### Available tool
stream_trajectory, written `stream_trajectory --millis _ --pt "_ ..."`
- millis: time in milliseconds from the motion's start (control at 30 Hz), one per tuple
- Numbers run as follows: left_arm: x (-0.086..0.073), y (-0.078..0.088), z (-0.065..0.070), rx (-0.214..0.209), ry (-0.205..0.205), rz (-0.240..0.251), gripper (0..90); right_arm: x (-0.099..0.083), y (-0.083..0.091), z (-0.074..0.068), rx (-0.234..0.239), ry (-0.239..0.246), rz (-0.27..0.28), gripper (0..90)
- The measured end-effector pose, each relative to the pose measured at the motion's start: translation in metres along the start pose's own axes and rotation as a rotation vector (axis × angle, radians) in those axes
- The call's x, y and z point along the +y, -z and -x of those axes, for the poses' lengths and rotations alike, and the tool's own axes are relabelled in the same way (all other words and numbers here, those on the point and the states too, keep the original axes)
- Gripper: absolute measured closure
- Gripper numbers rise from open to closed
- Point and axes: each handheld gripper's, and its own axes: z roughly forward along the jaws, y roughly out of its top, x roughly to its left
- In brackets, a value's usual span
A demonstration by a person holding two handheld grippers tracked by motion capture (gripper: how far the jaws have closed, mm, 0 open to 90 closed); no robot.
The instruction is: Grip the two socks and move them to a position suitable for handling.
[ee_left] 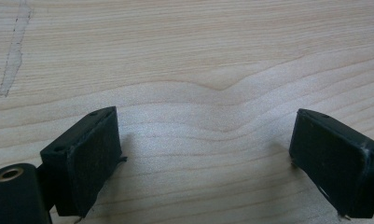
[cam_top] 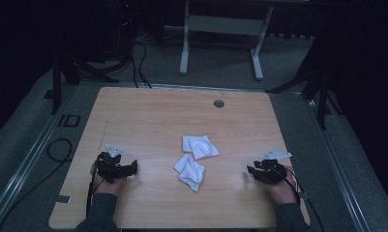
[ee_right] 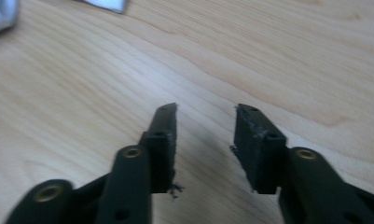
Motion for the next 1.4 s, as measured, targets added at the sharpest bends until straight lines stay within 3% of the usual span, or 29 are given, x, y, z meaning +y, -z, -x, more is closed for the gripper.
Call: stream_trajectory --millis 267,367,533,1033,1400 --pt "0.000 0.000 0.000 0.000 0.000 0.000 8.8 0.014 0.010 -0.021 -0.009 0.065 0.023 84.9" --pt "0.000 0.000 0.000 0.000 -0.001 0.000 8.7 0.018 0.010 -0.027 0.013 0.070 0.022 88.9" --pt "0.000 0.000 0.000 0.000 -0.001 0.000 8.7 0.026 0.007 -0.041 0.044 0.095 0.022 89.2" --pt "0.000 0.000 0.000 0.000 0.002 0.001 8.7 0.046 -0.009 -0.092 0.158 0.243 -0.020 84.4" --pt "0.000 0.000 0.000 0.000 0.001 0.001 8.7 0.053 -0.022 -0.118 0.203 0.275 -0.043 71.2"
